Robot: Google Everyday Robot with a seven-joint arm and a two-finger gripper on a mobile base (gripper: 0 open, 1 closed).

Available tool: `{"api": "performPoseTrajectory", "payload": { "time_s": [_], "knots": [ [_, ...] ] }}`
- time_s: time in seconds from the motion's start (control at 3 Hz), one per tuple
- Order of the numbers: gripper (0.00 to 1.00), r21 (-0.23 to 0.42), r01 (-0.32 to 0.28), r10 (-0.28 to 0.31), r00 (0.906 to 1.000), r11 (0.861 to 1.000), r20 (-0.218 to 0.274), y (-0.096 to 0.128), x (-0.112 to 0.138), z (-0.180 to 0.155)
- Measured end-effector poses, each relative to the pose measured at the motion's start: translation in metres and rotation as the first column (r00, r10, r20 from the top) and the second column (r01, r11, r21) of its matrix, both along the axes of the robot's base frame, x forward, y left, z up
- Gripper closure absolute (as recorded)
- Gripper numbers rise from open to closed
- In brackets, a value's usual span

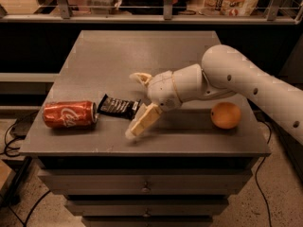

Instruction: Move rxbar chocolate near coke can

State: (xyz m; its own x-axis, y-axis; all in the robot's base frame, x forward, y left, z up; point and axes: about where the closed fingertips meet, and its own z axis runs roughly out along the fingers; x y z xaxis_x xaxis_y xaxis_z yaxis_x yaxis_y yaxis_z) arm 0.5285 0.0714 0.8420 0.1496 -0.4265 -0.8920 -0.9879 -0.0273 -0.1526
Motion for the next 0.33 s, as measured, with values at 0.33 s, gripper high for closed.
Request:
{"api": "performPoseTrajectory", "payload": {
  "time_s": [0.33],
  "knots": [
    [0.00,0.000,0.000,0.000,1.0000,1.000,0.000,0.0000,0.0000,0.0000]
  ]
}}
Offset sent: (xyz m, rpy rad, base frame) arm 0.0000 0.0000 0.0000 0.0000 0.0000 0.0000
